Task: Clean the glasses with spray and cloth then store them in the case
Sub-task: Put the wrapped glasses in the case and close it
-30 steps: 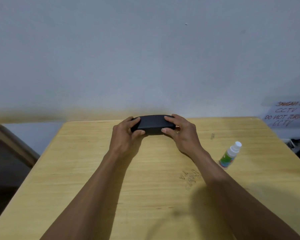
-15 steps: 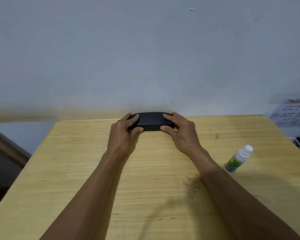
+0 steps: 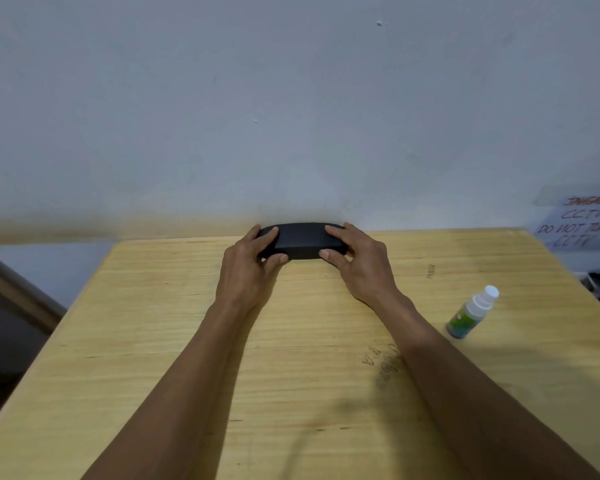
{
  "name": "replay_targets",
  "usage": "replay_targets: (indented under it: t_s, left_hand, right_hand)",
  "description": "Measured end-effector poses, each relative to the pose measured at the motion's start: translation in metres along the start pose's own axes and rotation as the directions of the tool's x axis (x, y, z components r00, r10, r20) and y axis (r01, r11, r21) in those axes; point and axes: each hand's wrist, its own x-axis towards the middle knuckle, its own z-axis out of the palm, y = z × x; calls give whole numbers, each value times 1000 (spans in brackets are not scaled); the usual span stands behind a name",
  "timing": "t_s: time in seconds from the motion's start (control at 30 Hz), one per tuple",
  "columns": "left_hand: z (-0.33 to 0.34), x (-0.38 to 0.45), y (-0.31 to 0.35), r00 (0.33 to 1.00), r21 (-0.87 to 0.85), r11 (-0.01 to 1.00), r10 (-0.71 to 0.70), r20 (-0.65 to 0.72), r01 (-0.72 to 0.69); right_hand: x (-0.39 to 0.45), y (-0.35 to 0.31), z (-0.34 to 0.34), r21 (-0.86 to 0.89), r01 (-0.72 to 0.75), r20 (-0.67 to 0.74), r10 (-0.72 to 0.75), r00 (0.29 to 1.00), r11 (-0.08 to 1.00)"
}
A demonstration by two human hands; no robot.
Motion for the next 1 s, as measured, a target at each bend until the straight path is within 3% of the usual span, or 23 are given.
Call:
replay_targets:
  t_s: [0.4, 0.77, 0.87, 1.0]
  left_hand:
    - [-19, -48, 7, 999, 3, 1000, -30, -40, 31]
    - [-35, -132, 53, 994, -169, 984, 37, -101, -54]
    - [-28, -155, 75, 996, -220, 974, 35, -81, -52]
    - [-6, -172, 104, 997, -282, 957, 57, -46, -68]
  right_hand:
    - [-46, -20, -10, -71, 21, -32, -24, 999, 997]
    - [-169, -76, -71, 57, 44, -101, -38, 994, 997]
    - [-204, -62, -99, 67, 63, -183, -50, 982, 996]
    - [-229, -24, -140, 28, -11, -411, 21, 911, 1000]
